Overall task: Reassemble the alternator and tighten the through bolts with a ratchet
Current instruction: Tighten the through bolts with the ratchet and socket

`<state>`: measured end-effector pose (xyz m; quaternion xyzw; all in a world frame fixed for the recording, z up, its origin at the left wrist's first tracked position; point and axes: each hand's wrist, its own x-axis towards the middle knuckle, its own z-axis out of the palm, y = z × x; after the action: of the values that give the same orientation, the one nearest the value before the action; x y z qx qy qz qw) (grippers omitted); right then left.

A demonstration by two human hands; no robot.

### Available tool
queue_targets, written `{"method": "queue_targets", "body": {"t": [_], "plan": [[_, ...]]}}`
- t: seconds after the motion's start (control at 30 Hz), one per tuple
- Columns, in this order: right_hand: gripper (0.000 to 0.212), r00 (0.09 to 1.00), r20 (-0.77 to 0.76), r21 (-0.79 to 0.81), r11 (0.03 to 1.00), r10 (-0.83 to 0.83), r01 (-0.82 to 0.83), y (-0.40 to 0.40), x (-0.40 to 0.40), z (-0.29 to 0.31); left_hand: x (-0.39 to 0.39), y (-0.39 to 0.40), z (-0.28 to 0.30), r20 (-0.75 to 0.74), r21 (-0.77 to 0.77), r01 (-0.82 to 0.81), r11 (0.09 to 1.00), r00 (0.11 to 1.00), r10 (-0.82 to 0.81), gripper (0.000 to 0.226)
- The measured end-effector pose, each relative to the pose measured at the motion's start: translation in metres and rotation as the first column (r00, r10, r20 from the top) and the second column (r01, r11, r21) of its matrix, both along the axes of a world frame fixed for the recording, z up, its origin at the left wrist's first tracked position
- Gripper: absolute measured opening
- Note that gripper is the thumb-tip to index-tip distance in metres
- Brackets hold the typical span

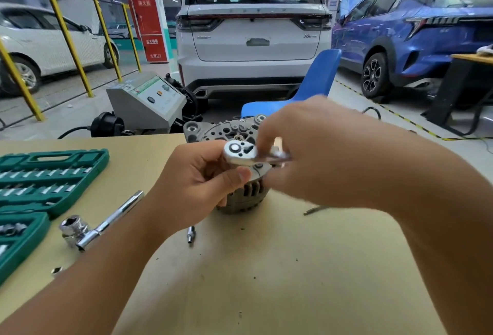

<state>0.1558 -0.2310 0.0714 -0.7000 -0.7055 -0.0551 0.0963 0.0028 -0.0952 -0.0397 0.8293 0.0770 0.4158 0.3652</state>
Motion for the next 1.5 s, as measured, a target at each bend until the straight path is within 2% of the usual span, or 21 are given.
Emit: {"method": "queue_targets", "body": {"t": [0.1,0.17,0.23,0.3,0.4,0.47,0.53,0.67,0.7,0.83,0.87,0.93,0.97,1.03,1.07,1.13,1.23,1.3,1.4,1.47,1.5], "plan": [[0.018,0.999,-0.012,-0.130,0.990,0.046,-0.047,-0.002,-0.002,0.002,0.000,-0.001,-0.003,0.018,-0.005,-0.019,1.000,1.000,0.019,0.027],[0.014,1.000,-0.031,-0.088,0.996,0.000,-0.002,-0.001,0.001,0.004,0.000,0.000,-0.003,0.001,-0.018,-0.039,0.999,0.999,0.039,0.030],[0.025,0.998,0.030,0.032,0.998,-0.062,0.061,-0.001,0.004,0.002,-0.001,0.000,-0.001,-0.020,-0.010,-0.037,0.999,0.999,0.037,0.025],[0.021,0.989,0.081,0.103,0.988,-0.120,0.112,0.005,0.006,-0.001,-0.001,0.001,-0.001,-0.018,-0.006,-0.038,0.999,0.999,0.038,0.017],[0.028,0.995,-0.003,-0.165,0.981,-0.100,0.098,0.025,0.011,-0.012,0.001,-0.003,-0.002,0.046,0.004,-0.042,0.999,0.998,0.041,0.011],[0.029,0.995,-0.036,-0.300,0.951,-0.091,0.076,0.026,0.006,-0.009,0.004,-0.007,-0.002,0.072,0.027,-0.036,0.999,0.997,0.034,0.020],[0.013,0.999,-0.030,-0.170,0.985,-0.018,0.012,0.013,0.006,-0.002,0.005,-0.007,0.000,0.048,0.028,-0.037,0.999,0.998,0.035,0.023],[0.018,0.991,0.091,0.081,0.993,-0.097,0.090,0.003,0.002,-0.008,0.002,-0.004,0.000,-0.009,0.086,-0.067,0.994,0.998,0.068,0.018],[0.018,0.993,0.071,0.067,0.994,-0.090,0.085,0.007,0.004,-0.007,0.002,-0.004,0.000,0.006,0.070,-0.076,0.995,0.997,0.076,0.015],[0.024,1.000,-0.017,-0.281,0.959,0.026,-0.030,0.023,0.011,0.003,-0.001,-0.005,-0.002,0.055,0.018,-0.090,0.996,0.994,0.089,0.023],[0.020,1.000,-0.011,-0.248,0.969,0.012,-0.015,0.022,0.010,0.003,-0.001,-0.004,-0.002,0.044,0.007,-0.080,0.997,0.996,0.080,0.026],[0.022,0.995,0.083,0.006,0.998,-0.060,0.060,0.016,0.007,-0.005,-0.002,-0.002,0.000,0.018,-0.024,-0.059,0.998,0.998,0.059,0.026],[0.026,0.982,0.148,0.141,0.985,-0.121,0.100,0.012,0.004,-0.009,-0.002,-0.001,0.002,0.006,-0.028,-0.050,0.998,0.999,0.051,0.027],[0.019,0.975,0.177,0.263,0.961,-0.135,0.085,0.010,-0.004,-0.014,-0.002,0.001,0.001,0.000,-0.028,-0.036,0.999,0.999,0.036,0.029],[0.013,0.989,0.115,0.258,0.965,-0.089,0.056,0.011,-0.005,-0.014,-0.002,0.001,0.000,0.015,-0.039,-0.023,0.999,1.000,0.024,0.033],[0.015,0.999,0.039,0.102,0.995,0.005,-0.009,0.011,-0.007,-0.012,-0.002,0.000,-0.002,0.050,-0.063,0.009,0.998,0.999,-0.006,0.045],[0.010,0.999,0.015,-0.041,0.998,0.051,-0.050,0.009,-0.005,-0.010,-0.002,0.001,-0.003,0.038,-0.048,0.019,0.999,0.999,-0.017,0.036],[0.016,1.000,-0.014,0.010,1.000,0.004,-0.003,0.010,0.001,-0.006,-0.002,0.003,-0.003,0.022,-0.063,0.022,0.998,1.000,-0.020,0.030],[0.025,0.995,0.068,0.182,0.981,-0.074,0.060,0.012,0.002,-0.011,-0.003,0.004,-0.003,-0.001,-0.042,0.011,0.999,1.000,-0.011,0.026],[0.015,0.998,0.060,0.180,0.983,-0.027,0.016,0.015,-0.002,-0.015,-0.003,0.003,-0.003,0.027,-0.048,0.059,0.997,0.998,-0.058,0.026],[0.021,0.998,0.064,0.114,0.993,0.014,-0.021,0.017,-0.001,-0.017,-0.003,0.001,-0.003,0.046,-0.043,0.083,0.996,0.996,-0.081,0.027]]}}
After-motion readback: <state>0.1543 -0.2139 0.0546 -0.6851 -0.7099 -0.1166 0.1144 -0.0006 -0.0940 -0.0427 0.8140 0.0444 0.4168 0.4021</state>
